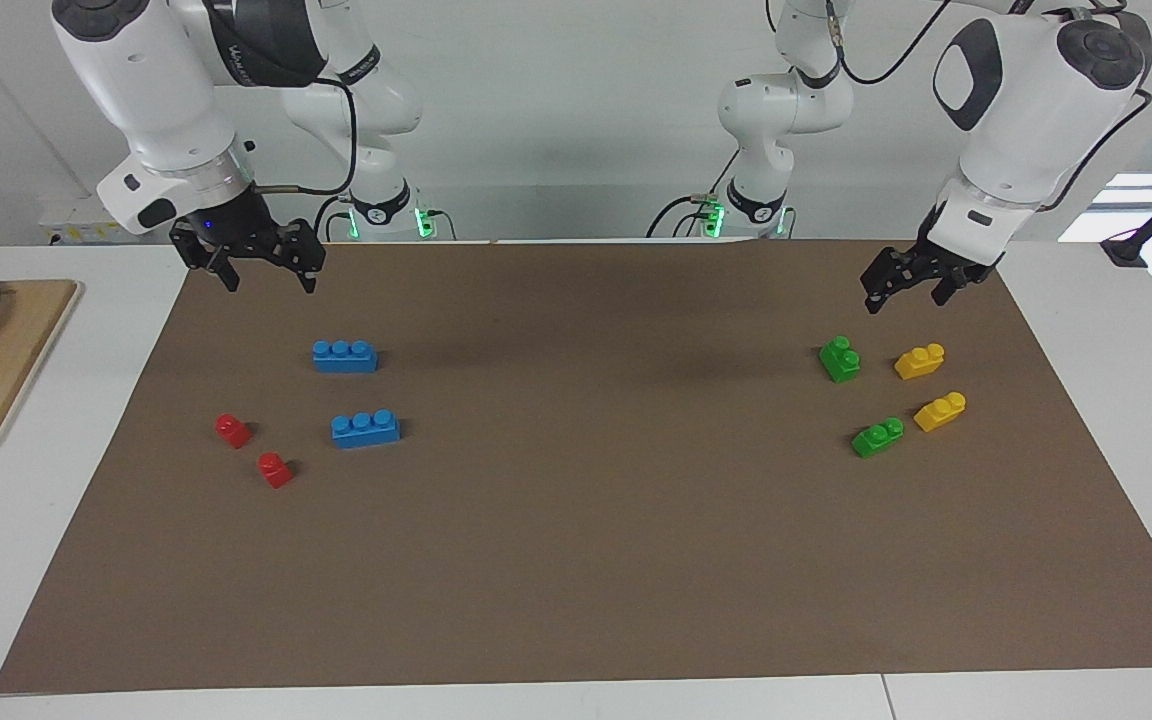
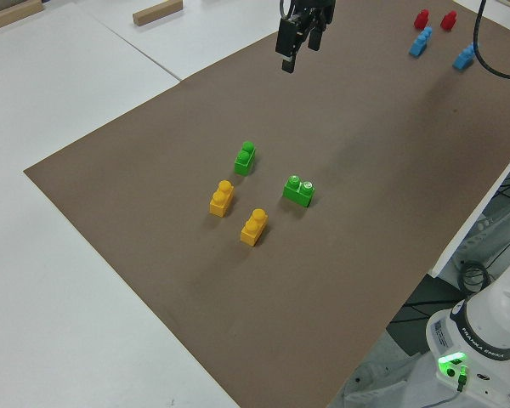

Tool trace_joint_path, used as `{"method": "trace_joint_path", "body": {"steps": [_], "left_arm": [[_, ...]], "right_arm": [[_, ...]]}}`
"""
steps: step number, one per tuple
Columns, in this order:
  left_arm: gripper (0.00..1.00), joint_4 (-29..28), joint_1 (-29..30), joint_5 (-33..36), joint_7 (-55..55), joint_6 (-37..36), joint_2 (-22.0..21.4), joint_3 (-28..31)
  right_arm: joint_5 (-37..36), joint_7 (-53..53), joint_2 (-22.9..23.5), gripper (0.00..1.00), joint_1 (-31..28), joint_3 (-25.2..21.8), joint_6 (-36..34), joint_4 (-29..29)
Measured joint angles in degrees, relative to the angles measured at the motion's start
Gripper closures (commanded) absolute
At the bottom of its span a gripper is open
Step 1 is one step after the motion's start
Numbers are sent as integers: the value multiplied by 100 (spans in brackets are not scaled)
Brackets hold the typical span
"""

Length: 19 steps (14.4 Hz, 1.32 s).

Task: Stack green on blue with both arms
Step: 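Lower the left gripper onto the green brick while the right gripper opens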

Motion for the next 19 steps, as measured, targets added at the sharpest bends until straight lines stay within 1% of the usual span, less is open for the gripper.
{"method": "trace_joint_path", "body": {"steps": [6, 8, 10, 13, 15, 16, 19], "left_arm": [[0, -19, 6, 1, 123, 2, 0, 17], [0, -123, 16, 5, 293, 81, -10, 40], [0, -470, 151, 9, 400, 346, -88, 55], [0, -1089, 424, 9, 504, 760, -315, 77], [0, -1410, 467, 9, 522, 923, -458, 88], [0, -1594, 467, 9, 522, 1020, -532, 86], [0, -2147, 535, 9, 513, 1309, -703, 89]], "right_arm": [[0, 1, 0, 0, -5, -4, 0, 0], [0, 1, 0, 0, -2, -3, 0, 0], [0, 20, -1, 0, -5, -5, 0, 0], [0, 129, -2, 0, -6, -7, 0, 0], [0, 266, -2, 0, -7, -8, 0, 0], [0, 511, -2, 0, -10, -12, 0, -1], [12, 1743, -2, 0, -19, -16, 28, -8]]}}
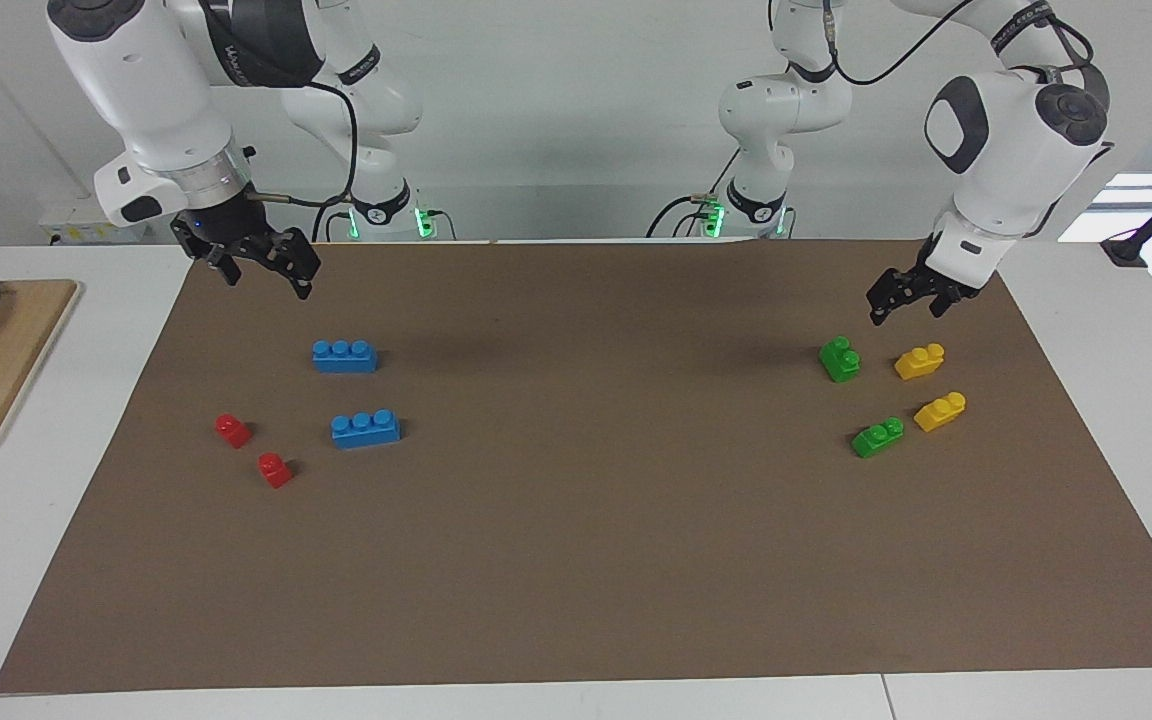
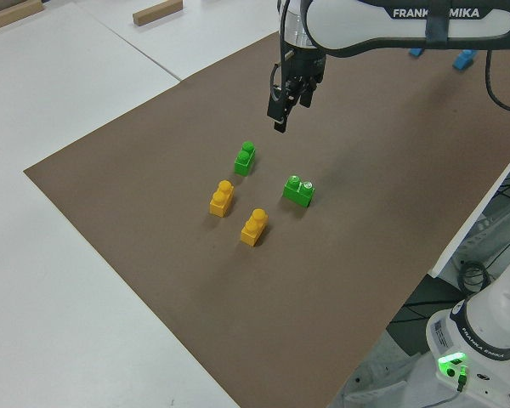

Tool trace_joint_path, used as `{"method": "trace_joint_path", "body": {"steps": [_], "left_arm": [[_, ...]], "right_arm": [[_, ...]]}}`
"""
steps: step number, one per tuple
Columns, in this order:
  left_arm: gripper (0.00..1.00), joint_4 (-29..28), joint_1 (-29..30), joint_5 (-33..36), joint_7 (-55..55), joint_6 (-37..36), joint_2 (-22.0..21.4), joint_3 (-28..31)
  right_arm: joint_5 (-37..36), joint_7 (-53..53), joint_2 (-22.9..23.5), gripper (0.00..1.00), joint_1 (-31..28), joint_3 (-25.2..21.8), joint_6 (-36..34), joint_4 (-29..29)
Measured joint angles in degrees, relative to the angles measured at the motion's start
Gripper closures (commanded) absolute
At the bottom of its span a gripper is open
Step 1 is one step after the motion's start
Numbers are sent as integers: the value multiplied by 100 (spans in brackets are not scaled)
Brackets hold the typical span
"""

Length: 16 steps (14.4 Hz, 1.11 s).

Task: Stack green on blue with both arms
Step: 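Lower the left gripper onto the green brick while the right gripper opens, then grasp the green brick with the left gripper while the right gripper reaches the blue brick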

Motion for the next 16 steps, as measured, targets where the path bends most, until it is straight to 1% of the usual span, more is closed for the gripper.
{"method": "trace_joint_path", "body": {"steps": [4, 7, 9, 13, 16], "left_arm": [[0, -413, 48, 0, -378, 238, -18, -6], [0, -704, 47, 0, -567, 404, -19, -32], [0, -975, 47, 0, -658, 724, -23, -40], [0, -1669, 47, 0, -683, 1670, -5, -43], [0, -1968, 38, 0, -677, 2178, 144, -60]], "right_arm": [[63, 1611, 15, 1, -7, 0, 286, -109], [364, 2685, 86, 1, -56, -3, 407, -223], [708, 3069, 221, 1, -197, -6, 416, -287], [1150, 3436, 637, 1, -472, -11, 450, -320], [1354, 3770, 844, 1, -537, -12, 744, -419]]}}
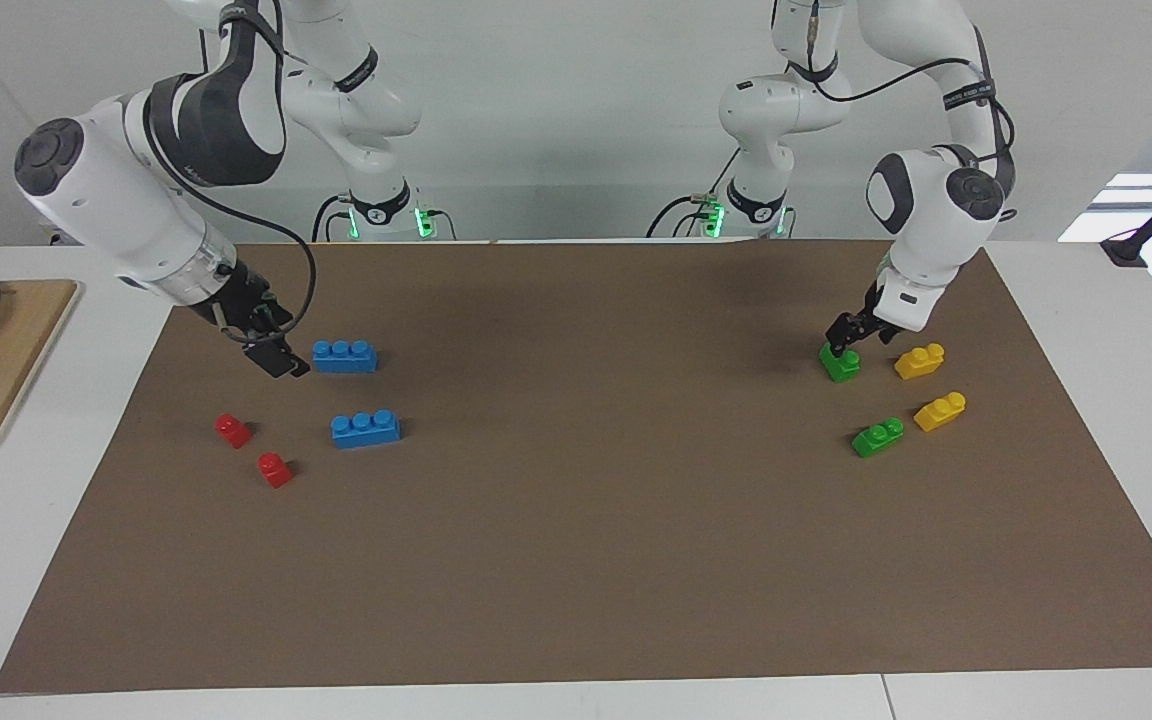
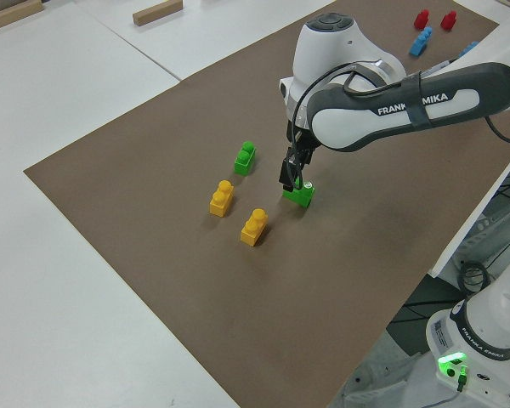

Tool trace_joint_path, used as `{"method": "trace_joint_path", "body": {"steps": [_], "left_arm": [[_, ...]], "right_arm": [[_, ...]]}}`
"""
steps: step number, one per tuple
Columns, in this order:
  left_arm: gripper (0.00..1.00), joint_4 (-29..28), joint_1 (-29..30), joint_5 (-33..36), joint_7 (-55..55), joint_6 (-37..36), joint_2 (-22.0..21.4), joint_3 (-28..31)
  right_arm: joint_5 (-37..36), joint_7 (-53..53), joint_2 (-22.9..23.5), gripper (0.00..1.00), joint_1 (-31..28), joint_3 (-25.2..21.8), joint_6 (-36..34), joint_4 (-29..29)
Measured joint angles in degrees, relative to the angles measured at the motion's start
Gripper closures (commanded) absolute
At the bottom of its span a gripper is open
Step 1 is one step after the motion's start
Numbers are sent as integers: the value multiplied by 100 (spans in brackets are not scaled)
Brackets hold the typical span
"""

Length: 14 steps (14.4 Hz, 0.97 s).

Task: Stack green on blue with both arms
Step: 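Grasp the green brick with the left gripper while the right gripper reaches the blue brick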

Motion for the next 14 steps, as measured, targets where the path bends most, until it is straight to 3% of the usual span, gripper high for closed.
{"method": "trace_joint_path", "body": {"steps": [2, 4, 11, 12, 14], "left_arm": [[0, -36, -38, 0, 16, 239, 206, -14], [10, -34, -62, 0, 79, 324, 331, -22], [13, -34, -65, 0, 245, 283, 344, -27], [18, -34, -65, 0, 247, 262, 344, -28], [42, -34, -66, 0, 254, 198, 344, -30]], "right_arm": [[166, 212, 84, 1, -22, 0, 233, -124], [206, 331, 175, 1, -39, -1, 483, -245], [400, 424, 672, 1, -99, 1, 1483, -800], [401, 415, 732, 1, -101, 0, 1534, -836], [485, 342, 834, 1, -107, -1, 1644, -906]]}}
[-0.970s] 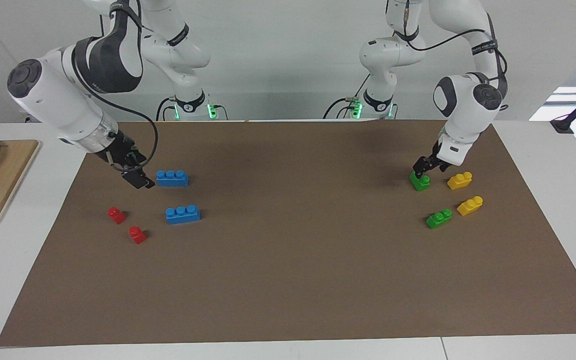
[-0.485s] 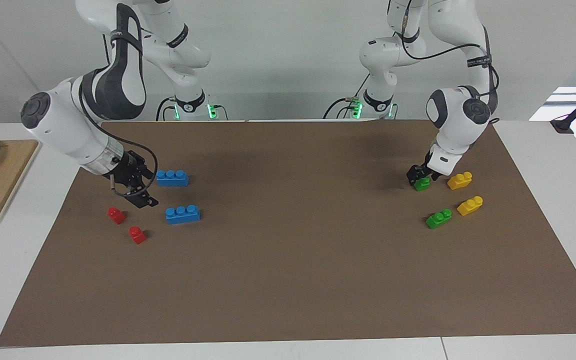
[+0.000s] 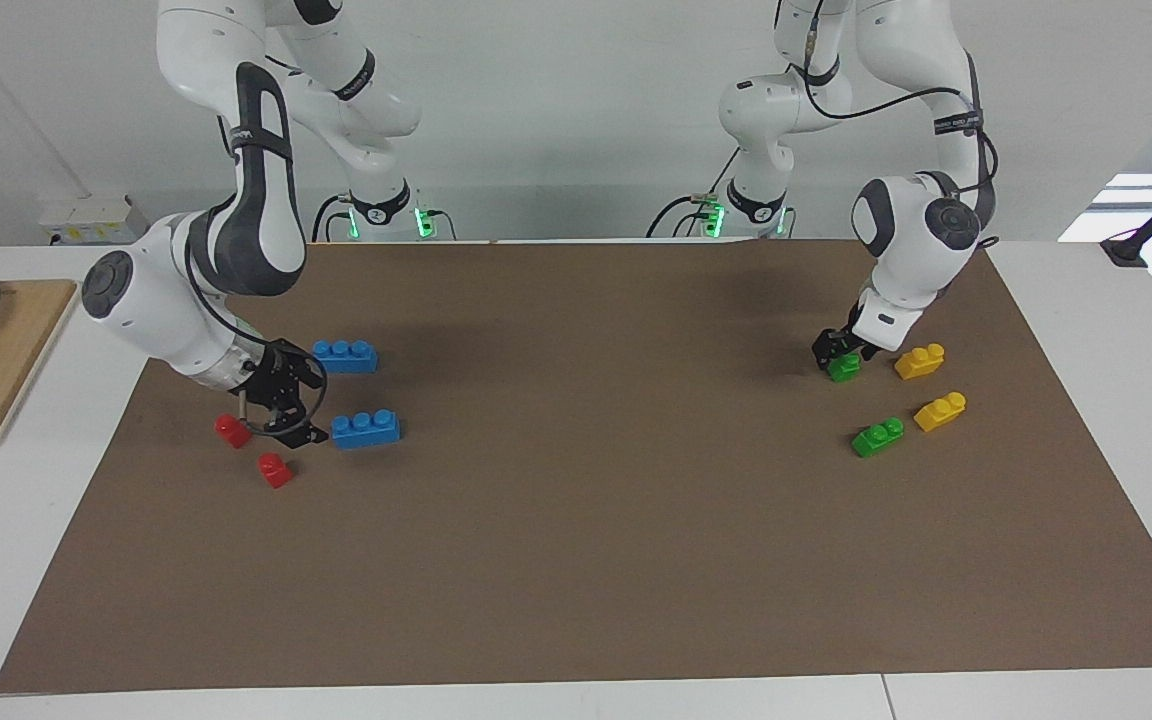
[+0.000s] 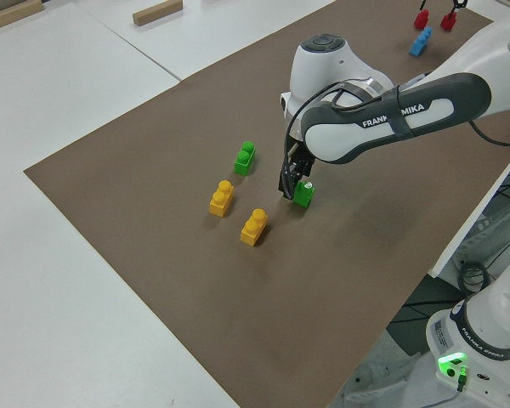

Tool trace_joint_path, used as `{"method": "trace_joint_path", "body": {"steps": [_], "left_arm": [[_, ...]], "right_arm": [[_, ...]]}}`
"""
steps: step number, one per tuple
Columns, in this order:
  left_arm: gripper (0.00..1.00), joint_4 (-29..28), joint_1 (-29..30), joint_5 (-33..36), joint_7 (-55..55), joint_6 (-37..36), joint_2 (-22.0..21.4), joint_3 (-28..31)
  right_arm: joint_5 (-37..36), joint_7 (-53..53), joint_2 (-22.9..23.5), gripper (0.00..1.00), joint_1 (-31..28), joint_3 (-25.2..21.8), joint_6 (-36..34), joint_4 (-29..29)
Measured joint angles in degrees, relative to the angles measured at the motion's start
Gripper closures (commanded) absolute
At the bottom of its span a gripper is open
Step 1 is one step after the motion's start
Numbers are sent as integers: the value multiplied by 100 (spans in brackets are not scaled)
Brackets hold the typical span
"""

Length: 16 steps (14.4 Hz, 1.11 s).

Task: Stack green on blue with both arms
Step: 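Grasp the green brick with the left gripper while the right gripper reaches the blue brick, then lift the green brick with the left gripper while the right gripper lifts the blue brick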

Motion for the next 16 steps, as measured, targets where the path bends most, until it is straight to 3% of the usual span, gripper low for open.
{"method": "trace_joint_path", "body": {"steps": [3, 8, 16], "left_arm": [[100, -3, -3, 0, 8, -31, 0, -6], [100, 51, -3, 0, 15, -91, -3, -7], [100, 732, -4, -17, -55, -651, 74, -9]], "right_arm": [[120, -103, 64, 1, -3, 0, 204, -197], [255, -212, 119, 1, -7, -1, 383, -432], [453, -394, 295, 5, -16, 1, 913, -715]]}}
